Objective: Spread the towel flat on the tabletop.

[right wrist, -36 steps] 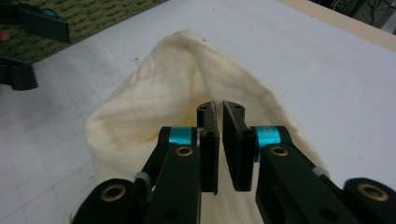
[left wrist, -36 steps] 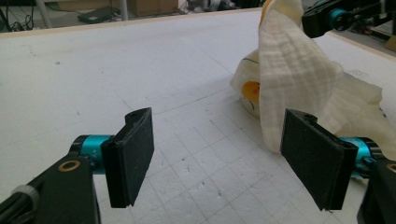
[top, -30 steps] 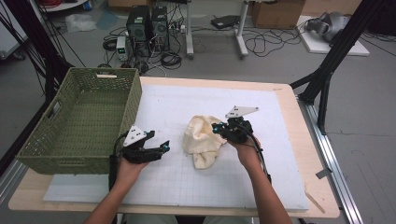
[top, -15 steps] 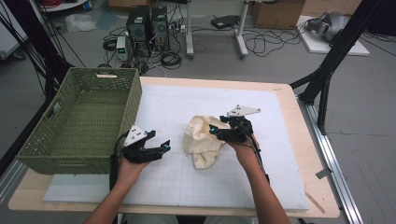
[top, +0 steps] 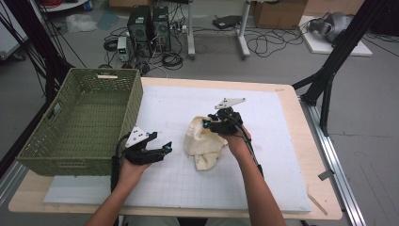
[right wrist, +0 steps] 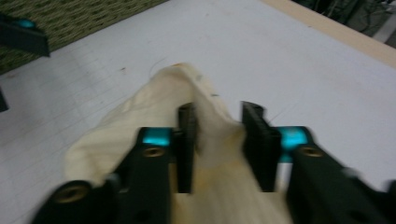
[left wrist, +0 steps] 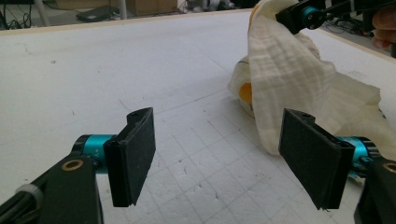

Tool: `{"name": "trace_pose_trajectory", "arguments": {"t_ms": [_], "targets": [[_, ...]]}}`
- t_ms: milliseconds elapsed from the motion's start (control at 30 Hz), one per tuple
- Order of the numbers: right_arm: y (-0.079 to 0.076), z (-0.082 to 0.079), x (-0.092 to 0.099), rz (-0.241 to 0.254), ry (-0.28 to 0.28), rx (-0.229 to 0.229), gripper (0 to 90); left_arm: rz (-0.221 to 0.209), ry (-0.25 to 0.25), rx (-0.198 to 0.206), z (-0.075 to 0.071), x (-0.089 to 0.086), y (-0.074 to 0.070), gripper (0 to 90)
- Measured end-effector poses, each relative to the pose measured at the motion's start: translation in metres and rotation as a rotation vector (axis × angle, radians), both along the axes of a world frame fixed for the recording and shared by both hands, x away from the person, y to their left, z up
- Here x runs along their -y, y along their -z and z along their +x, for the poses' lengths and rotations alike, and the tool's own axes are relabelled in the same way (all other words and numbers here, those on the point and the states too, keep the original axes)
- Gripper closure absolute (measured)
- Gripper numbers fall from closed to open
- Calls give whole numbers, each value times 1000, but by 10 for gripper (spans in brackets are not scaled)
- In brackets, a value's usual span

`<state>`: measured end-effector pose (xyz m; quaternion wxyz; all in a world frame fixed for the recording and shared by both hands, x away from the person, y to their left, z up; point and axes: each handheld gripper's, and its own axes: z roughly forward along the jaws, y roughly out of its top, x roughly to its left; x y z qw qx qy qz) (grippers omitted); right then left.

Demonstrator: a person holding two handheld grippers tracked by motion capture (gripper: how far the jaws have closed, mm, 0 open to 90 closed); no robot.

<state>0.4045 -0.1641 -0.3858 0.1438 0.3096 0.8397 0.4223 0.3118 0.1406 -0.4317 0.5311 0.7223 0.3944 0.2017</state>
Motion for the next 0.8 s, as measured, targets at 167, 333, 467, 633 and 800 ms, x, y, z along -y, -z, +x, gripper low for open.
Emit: {"name": "trace_pose_trajectory", "arguments": {"t_ms": [167, 333, 467, 633, 800], "targets": [[-6, -6, 4, 9, 6, 37, 836, 0, -4, 0, 0, -1, 0, 277], [-13, -22, 17, 41, -6, 56, 832, 1, -5, 0, -1, -1, -1, 277], [-17, -43, 36, 54, -21, 87, 832, -2, -6, 2, -1, -2, -1, 277], [-9, -74, 62, 29, -29, 94, 833, -5, -8, 0, -1, -1, -1, 277], [1, -96, 89, 63, 7, 74, 833, -5, -7, 0, -1, 0, -1, 279]]}}
